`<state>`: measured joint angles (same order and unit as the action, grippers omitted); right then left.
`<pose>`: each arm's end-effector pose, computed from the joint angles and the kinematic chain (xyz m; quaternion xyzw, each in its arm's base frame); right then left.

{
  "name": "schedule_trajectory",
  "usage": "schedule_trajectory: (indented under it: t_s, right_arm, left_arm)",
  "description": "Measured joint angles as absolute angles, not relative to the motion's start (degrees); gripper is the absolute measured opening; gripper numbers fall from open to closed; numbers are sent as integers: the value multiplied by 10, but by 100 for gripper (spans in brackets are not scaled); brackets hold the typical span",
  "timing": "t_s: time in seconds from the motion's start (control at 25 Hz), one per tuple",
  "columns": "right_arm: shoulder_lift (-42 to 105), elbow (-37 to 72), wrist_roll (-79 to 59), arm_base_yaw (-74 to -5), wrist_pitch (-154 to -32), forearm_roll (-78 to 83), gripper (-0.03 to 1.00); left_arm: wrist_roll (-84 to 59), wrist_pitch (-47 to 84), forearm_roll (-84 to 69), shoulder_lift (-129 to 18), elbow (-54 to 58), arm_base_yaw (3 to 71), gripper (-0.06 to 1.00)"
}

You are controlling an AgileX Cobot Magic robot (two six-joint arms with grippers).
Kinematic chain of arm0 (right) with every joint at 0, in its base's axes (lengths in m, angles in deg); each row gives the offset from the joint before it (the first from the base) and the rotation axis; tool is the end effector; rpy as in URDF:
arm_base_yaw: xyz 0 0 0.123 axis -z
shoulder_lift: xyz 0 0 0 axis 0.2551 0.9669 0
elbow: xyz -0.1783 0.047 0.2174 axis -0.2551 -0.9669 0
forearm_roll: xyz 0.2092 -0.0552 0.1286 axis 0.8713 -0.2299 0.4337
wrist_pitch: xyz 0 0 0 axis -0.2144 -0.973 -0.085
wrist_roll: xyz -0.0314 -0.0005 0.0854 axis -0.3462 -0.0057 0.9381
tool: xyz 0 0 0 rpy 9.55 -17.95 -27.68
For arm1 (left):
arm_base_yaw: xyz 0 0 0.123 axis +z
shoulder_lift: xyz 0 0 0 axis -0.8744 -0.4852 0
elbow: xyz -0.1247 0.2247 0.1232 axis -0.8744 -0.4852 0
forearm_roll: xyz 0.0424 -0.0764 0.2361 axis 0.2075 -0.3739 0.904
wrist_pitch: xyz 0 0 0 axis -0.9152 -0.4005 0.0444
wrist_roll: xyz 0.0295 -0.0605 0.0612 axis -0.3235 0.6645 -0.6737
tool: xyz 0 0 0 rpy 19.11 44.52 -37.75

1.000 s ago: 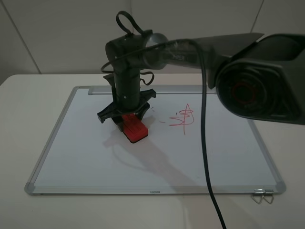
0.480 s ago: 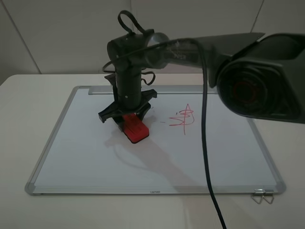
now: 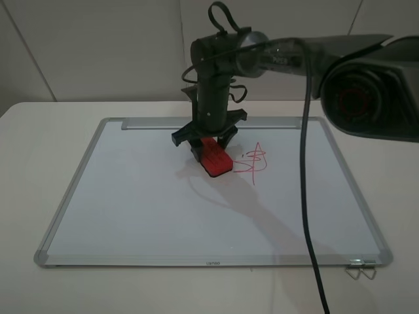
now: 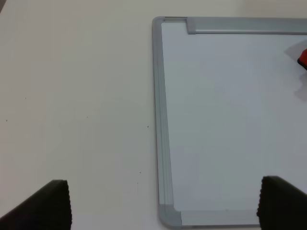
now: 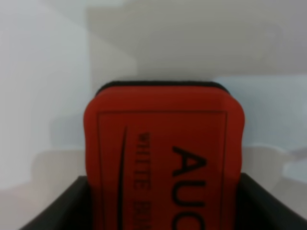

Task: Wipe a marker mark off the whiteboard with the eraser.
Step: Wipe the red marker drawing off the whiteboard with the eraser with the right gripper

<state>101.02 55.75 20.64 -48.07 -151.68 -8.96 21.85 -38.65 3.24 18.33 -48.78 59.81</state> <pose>0.4178 0.2681 0.1085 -0.2317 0.9721 -0.0191 0.0317 -0.0067 -0.0036 0.2773 0.0098 0.8515 -0.0290 0.5235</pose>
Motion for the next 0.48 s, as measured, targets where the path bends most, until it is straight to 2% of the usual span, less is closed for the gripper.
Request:
schedule_trajectory:
  t_s: [0.48]
  right_arm:
    - [1010,558,219,-448,-1490,-66,51]
  left_arm:
    - [218,-386,32,183,-488,598,77]
